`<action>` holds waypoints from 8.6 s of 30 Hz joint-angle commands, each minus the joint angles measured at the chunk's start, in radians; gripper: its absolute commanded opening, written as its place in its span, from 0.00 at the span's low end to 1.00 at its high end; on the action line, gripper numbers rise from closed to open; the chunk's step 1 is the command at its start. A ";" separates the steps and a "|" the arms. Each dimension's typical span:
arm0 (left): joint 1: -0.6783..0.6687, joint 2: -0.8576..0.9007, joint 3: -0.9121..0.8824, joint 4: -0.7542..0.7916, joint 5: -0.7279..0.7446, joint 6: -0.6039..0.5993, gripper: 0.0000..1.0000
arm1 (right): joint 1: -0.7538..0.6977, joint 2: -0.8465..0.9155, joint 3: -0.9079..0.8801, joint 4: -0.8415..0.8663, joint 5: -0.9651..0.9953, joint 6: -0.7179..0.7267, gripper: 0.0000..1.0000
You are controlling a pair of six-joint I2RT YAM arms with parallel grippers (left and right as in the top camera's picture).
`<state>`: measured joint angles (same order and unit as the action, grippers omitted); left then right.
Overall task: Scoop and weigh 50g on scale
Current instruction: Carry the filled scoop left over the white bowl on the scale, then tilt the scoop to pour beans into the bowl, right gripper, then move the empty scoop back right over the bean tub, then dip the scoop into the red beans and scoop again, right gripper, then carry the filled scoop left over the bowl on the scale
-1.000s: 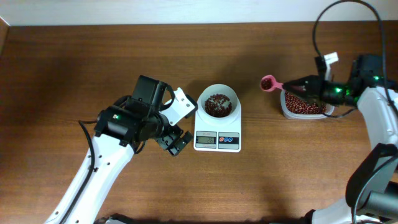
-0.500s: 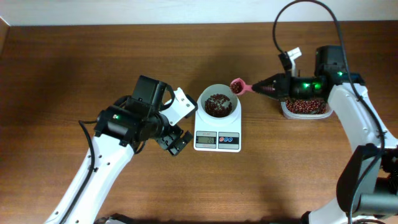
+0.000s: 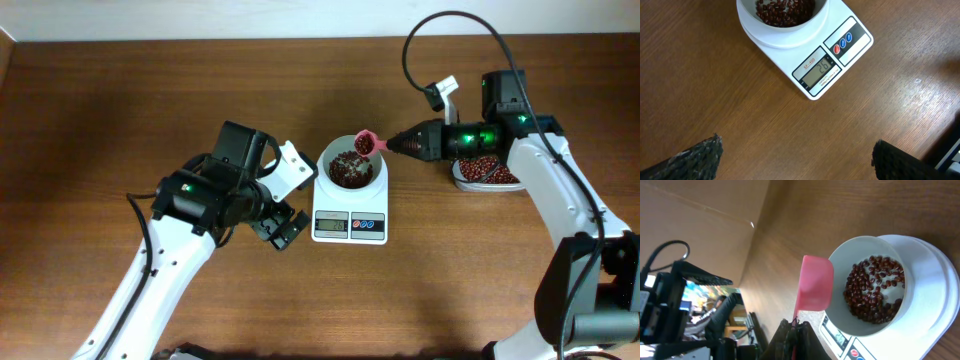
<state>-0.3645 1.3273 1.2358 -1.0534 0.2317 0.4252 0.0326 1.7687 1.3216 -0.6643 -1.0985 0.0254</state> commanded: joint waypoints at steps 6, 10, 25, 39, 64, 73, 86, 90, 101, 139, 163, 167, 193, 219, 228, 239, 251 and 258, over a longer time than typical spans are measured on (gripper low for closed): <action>-0.002 -0.019 -0.005 0.001 0.014 -0.009 0.99 | 0.008 0.007 -0.011 -0.001 0.012 -0.161 0.04; -0.001 -0.019 -0.005 0.001 0.014 -0.009 0.99 | 0.008 0.007 -0.016 0.000 0.012 -0.184 0.04; -0.006 -0.019 -0.005 0.001 0.014 -0.009 0.99 | 0.008 0.007 -0.126 0.117 0.011 -0.304 0.04; -0.006 -0.019 -0.005 0.001 0.014 -0.009 0.99 | 0.065 0.007 -0.128 0.130 0.100 -0.625 0.04; -0.006 -0.019 -0.005 0.001 0.014 -0.009 0.99 | 0.085 0.007 -0.128 0.150 0.058 -1.075 0.04; -0.006 -0.019 -0.005 0.001 0.014 -0.009 0.99 | 0.084 0.007 -0.127 0.157 0.010 -1.258 0.04; -0.006 -0.019 -0.005 0.001 0.014 -0.009 0.99 | 0.084 0.007 -0.127 0.239 0.018 -1.335 0.04; -0.006 -0.019 -0.005 0.001 0.014 -0.009 0.99 | 0.083 0.005 -0.124 0.265 0.006 -1.334 0.04; -0.006 -0.019 -0.005 0.001 0.014 -0.009 0.99 | -0.068 -0.115 -0.092 0.262 -0.156 -0.949 0.04; -0.006 -0.019 -0.005 0.001 0.014 -0.009 0.99 | -0.433 -0.232 -0.093 -0.060 0.355 -0.140 0.04; -0.006 -0.019 -0.005 0.001 0.014 -0.009 0.99 | -0.464 -0.022 -0.108 -0.103 0.567 -0.170 0.04; -0.006 -0.019 -0.005 0.001 0.014 -0.009 0.99 | -0.464 0.013 -0.108 -0.111 0.476 -0.170 0.04; -0.006 -0.019 -0.005 0.001 0.014 -0.009 0.99 | -0.597 0.013 -0.108 -0.106 0.201 0.087 0.04; -0.006 -0.019 -0.005 0.001 0.014 -0.009 0.99 | -0.543 0.013 -0.109 -0.106 -0.055 0.084 0.04; -0.006 -0.019 -0.005 0.001 0.014 -0.009 0.99 | -0.360 0.013 -0.109 -0.095 -0.054 0.084 0.04; -0.006 -0.019 -0.005 0.001 0.014 -0.009 0.99 | -0.209 0.013 -0.109 -0.091 -0.091 0.084 0.04; -0.006 -0.019 -0.005 0.001 0.014 -0.009 0.99 | -0.155 0.013 -0.109 -0.092 -0.155 0.084 0.04; -0.006 -0.019 -0.005 0.001 0.014 -0.009 0.99 | -0.151 0.011 -0.109 -0.095 -0.155 0.077 0.04</action>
<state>-0.3664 1.3273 1.2358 -1.0534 0.2317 0.4252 -0.1299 1.7729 1.2144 -0.7578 -1.2247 0.1093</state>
